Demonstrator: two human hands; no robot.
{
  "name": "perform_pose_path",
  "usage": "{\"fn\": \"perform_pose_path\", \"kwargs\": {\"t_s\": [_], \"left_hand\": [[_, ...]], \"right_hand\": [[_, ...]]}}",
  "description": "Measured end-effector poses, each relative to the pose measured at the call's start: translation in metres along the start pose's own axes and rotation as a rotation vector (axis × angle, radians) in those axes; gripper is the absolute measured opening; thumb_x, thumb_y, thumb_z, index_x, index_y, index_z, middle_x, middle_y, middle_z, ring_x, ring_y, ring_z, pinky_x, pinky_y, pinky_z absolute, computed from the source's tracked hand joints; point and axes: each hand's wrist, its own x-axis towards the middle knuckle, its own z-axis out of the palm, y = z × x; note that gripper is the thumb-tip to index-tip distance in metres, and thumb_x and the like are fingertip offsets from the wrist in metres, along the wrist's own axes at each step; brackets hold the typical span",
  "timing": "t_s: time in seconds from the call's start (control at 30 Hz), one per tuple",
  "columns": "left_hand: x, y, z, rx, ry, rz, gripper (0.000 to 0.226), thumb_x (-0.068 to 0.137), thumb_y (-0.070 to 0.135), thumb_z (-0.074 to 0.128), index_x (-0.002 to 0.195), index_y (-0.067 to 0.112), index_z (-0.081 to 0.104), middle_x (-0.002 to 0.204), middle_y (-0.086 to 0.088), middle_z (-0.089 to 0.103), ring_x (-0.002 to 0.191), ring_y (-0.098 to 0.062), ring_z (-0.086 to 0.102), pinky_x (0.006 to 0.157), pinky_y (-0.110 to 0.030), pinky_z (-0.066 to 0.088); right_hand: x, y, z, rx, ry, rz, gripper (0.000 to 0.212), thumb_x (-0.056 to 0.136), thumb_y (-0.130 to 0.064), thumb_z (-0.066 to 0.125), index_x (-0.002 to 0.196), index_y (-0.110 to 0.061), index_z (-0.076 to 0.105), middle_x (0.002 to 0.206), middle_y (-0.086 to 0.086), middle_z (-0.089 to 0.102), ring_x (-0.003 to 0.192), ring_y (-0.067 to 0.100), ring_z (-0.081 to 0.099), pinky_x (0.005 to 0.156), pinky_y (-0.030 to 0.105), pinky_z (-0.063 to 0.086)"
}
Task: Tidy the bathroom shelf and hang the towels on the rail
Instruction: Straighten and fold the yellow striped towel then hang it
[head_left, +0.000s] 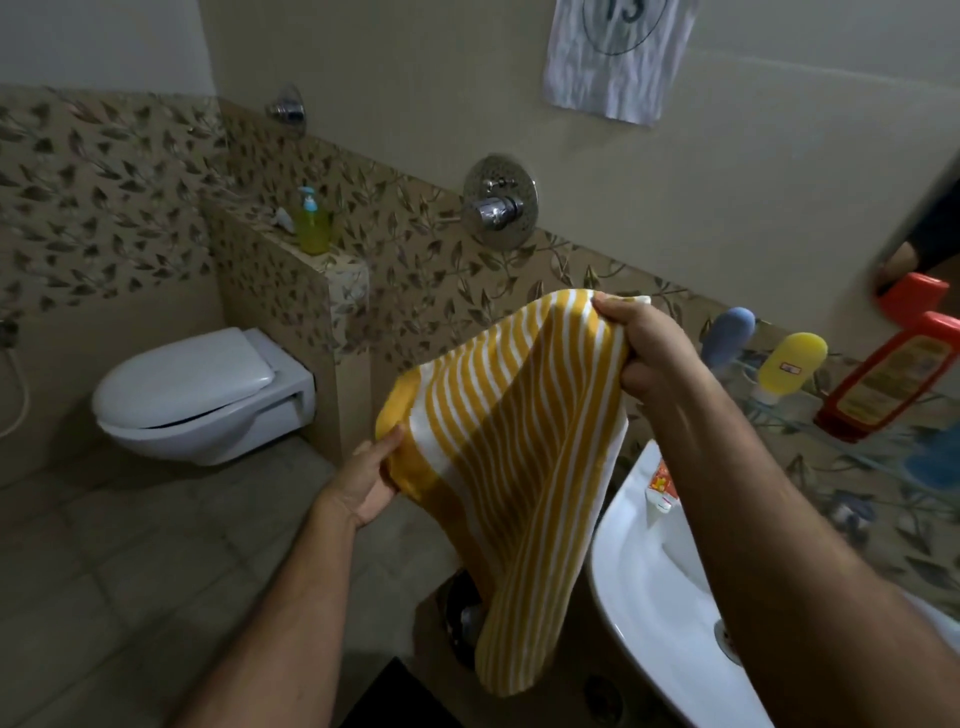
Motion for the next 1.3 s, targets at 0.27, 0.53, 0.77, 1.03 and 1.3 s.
{"fn": "perform_pose_path", "kwargs": {"t_s": [0.27,0.53,0.77,1.03,1.3], "left_hand": [[0.001,0.07,0.073,0.261,0.191,0.28,0.032,0.097,0.036,0.053,0.108,0.009,0.066,0.097,-0.009,0.072,0.089,-0.023,0.07,0.073,-0.035,0.057],[-0.005,0.13,0.13,0.342,0.113,0.415,0.028,0.097,0.038,0.052,0.094,0.013,0.065,0.075,0.001,0.074,0.07,-0.013,0.071,0.057,-0.025,0.057],[-0.005,0.136,0.108,0.473,0.206,0.447,0.025,0.096,0.037,0.054,0.092,0.016,0.066,0.077,0.004,0.074,0.076,-0.014,0.07,0.064,-0.029,0.056],[0.002,0.138,0.091,0.46,0.316,0.369,0.024,0.095,0.033,0.059,0.104,0.011,0.065,0.101,-0.006,0.07,0.091,-0.019,0.067,0.079,-0.035,0.054],[0.002,0.151,0.083,0.483,0.333,0.293,0.031,0.092,0.034,0.063,0.109,0.009,0.066,0.107,-0.012,0.07,0.099,-0.026,0.067,0.082,-0.039,0.055]], "right_hand": [[0.017,-0.05,-0.039,-0.132,-0.105,-0.169,0.019,0.089,-0.009,0.065,0.108,-0.006,0.066,0.094,0.011,0.073,0.095,0.024,0.069,0.074,0.031,0.058],[0.02,0.026,-0.093,-0.153,-0.401,0.044,0.111,0.034,-0.052,0.097,0.129,-0.016,0.052,0.114,0.002,0.071,0.101,0.021,0.07,0.076,0.036,0.058],[0.038,0.037,-0.084,-0.016,-0.192,0.1,0.059,0.086,-0.036,0.063,0.136,-0.006,0.053,0.126,0.018,0.064,0.108,0.03,0.064,0.086,0.044,0.052],[0.027,0.057,-0.087,-0.078,-0.306,0.029,0.096,0.04,-0.049,0.095,0.121,-0.009,0.062,0.12,0.019,0.068,0.1,0.029,0.07,0.084,0.047,0.056],[0.017,0.03,-0.078,-0.197,-0.388,-0.073,0.061,0.063,-0.049,0.086,0.11,-0.013,0.069,0.114,0.014,0.072,0.096,0.022,0.072,0.078,0.034,0.058]]}}
